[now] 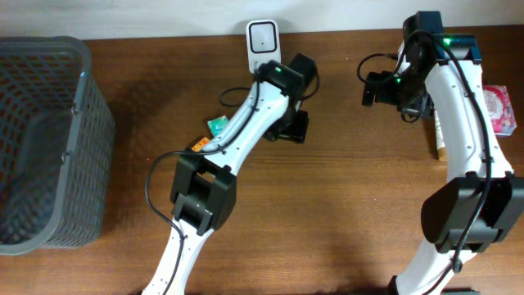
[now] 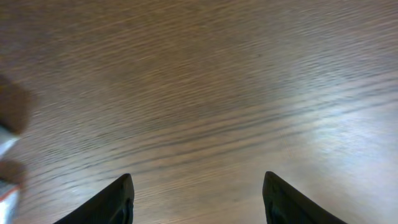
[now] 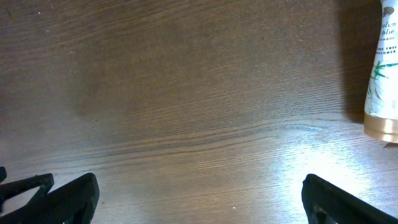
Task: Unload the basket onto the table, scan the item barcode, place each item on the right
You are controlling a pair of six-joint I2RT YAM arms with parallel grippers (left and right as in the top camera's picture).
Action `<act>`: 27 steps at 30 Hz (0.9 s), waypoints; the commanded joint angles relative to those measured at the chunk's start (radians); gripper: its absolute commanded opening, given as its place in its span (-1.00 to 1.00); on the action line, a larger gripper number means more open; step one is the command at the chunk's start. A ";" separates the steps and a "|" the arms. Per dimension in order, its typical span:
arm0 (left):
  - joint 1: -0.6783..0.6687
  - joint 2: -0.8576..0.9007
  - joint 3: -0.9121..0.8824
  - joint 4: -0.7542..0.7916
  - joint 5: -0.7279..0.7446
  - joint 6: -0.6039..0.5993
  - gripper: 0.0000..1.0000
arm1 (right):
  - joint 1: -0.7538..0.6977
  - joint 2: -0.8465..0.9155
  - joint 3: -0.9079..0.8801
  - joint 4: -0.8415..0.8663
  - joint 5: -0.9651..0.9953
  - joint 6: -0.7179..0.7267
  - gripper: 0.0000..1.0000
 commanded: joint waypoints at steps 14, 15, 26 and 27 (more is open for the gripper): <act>0.335 0.050 0.021 -0.024 0.025 -0.086 0.98 | 0.000 0.006 -0.008 -0.003 0.013 -0.004 0.97; 0.333 0.063 0.021 -0.022 0.034 -0.092 0.98 | 0.000 0.007 -0.008 -0.003 0.013 -0.004 0.97; 0.321 0.168 0.021 -0.007 0.031 -0.106 0.80 | 0.000 0.006 -0.008 -0.003 0.013 -0.004 0.97; 0.317 0.168 0.021 -0.006 0.031 -0.076 0.79 | 0.000 0.006 -0.008 -0.003 0.013 -0.004 0.97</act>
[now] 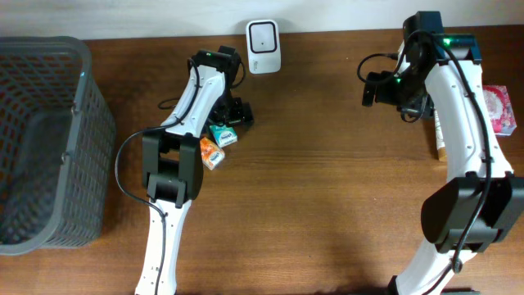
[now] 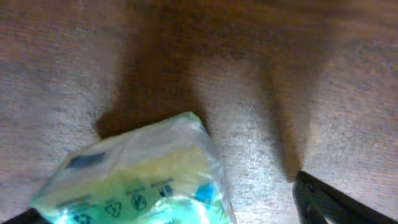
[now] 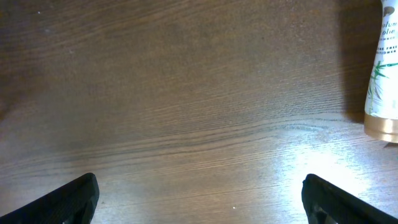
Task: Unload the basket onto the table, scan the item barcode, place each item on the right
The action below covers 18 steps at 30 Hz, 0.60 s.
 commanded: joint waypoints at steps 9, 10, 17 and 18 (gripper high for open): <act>-0.140 0.019 0.013 0.029 0.017 0.122 0.16 | 0.000 0.006 -0.008 -0.003 0.013 -0.005 0.97; -0.161 0.019 0.013 0.029 0.019 0.121 0.16 | 0.000 0.006 -0.008 -0.003 0.013 -0.005 0.97; -0.296 0.019 0.051 0.027 0.117 0.121 0.16 | 0.000 0.007 -0.008 -0.003 0.013 -0.005 0.97; -0.310 0.019 0.072 0.020 0.124 0.121 0.18 | 0.000 0.006 -0.008 -0.003 0.013 -0.005 0.97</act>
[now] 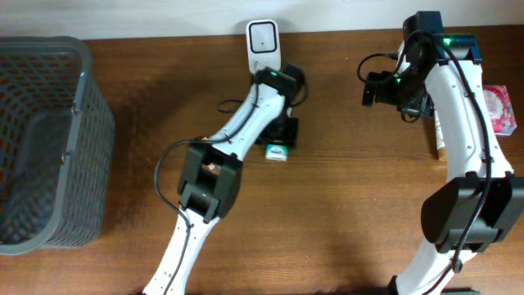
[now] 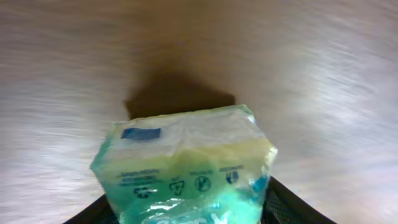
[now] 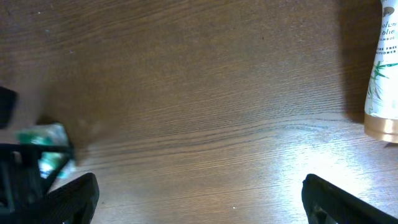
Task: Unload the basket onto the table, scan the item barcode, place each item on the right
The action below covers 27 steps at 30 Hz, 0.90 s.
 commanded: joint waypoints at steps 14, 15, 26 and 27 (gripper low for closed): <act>0.000 0.018 0.323 -0.167 0.064 0.013 0.97 | 0.000 0.006 -0.008 -0.003 0.013 -0.004 0.97; 0.021 0.018 0.343 -0.184 0.064 0.013 0.99 | 0.000 0.006 -0.008 -0.003 0.013 -0.004 0.97; 0.237 0.018 0.531 -0.317 -0.056 0.064 0.98 | 0.000 0.006 -0.008 -0.003 0.013 -0.004 0.97; 0.251 0.018 0.531 -0.317 -0.079 0.064 0.98 | 0.000 0.006 -0.008 -0.003 0.013 -0.004 0.97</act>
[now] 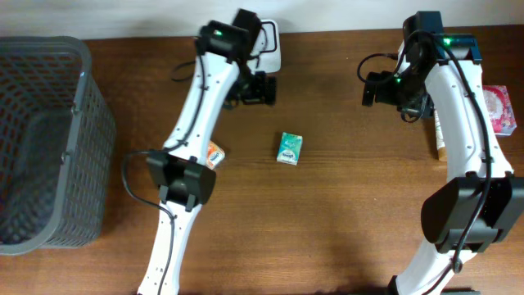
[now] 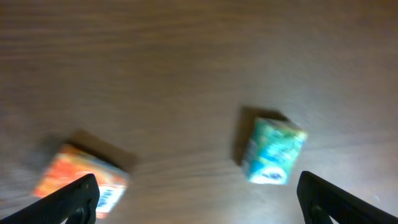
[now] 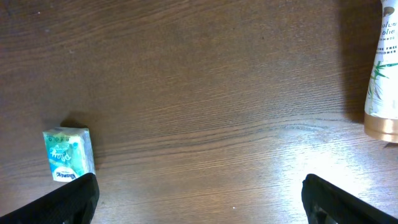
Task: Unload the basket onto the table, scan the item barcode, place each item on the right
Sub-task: 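Set the green tissue pack down mid-table and raise the left gripper, then reach the right gripper to the green tissue pack and grasp it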
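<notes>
A small teal tissue pack [image 1: 288,148] lies flat on the wooden table, also seen in the left wrist view [image 2: 273,151] and the right wrist view [image 3: 67,154]. The white scanner [image 1: 268,47] stands at the back edge, partly hidden by my left arm. My left gripper [image 1: 255,88] hangs in front of the scanner, above and left of the pack. It is open [image 2: 199,205] with nothing between its fingers. My right gripper [image 1: 378,88] is open [image 3: 199,199] over bare wood to the right of the pack.
An orange pack [image 1: 214,153] lies left of the teal one, with a barcode showing [image 2: 84,180]. A grey basket [image 1: 82,123] fills the left side. A bottle [image 3: 384,74] and a pink item [image 1: 499,106] lie at the right edge.
My left gripper was shut on the teal pack in front of the scanner. Now it is open, higher and further left, and the pack lies on the table.
First my left gripper was open over bare wood near the scanner, with the teal pack beside the orange one. Then it stood open over the teal pack. Then it held the pack in front of the scanner. Now the pack lies mid-table. The right arm stayed still.
</notes>
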You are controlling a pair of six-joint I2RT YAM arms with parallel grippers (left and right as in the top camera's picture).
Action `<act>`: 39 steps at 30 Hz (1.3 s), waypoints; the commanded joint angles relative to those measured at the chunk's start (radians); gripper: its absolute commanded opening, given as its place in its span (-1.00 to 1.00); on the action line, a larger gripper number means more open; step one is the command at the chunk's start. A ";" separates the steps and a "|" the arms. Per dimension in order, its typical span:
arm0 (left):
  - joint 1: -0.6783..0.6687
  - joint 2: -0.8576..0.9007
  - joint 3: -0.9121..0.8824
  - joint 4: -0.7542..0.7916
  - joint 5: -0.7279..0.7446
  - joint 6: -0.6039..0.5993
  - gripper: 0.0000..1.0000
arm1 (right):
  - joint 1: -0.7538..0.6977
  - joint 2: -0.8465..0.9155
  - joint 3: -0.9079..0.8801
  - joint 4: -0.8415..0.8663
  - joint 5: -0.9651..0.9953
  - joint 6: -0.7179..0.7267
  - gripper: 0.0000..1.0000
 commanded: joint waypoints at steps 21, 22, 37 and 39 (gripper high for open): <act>0.182 0.009 0.016 -0.003 -0.423 0.015 0.98 | 0.000 0.007 -0.008 0.002 0.005 -0.003 0.97; 0.181 0.009 0.016 -0.003 -0.423 0.016 0.98 | 0.000 0.006 -0.008 0.020 -0.014 -0.003 0.97; 0.180 0.009 0.016 -0.003 -0.415 0.015 0.98 | 0.114 0.067 -0.041 0.092 -0.299 -0.014 0.97; 0.180 0.009 0.016 -0.003 -0.415 0.015 0.98 | 0.140 0.072 -0.041 0.098 -0.289 -0.015 0.97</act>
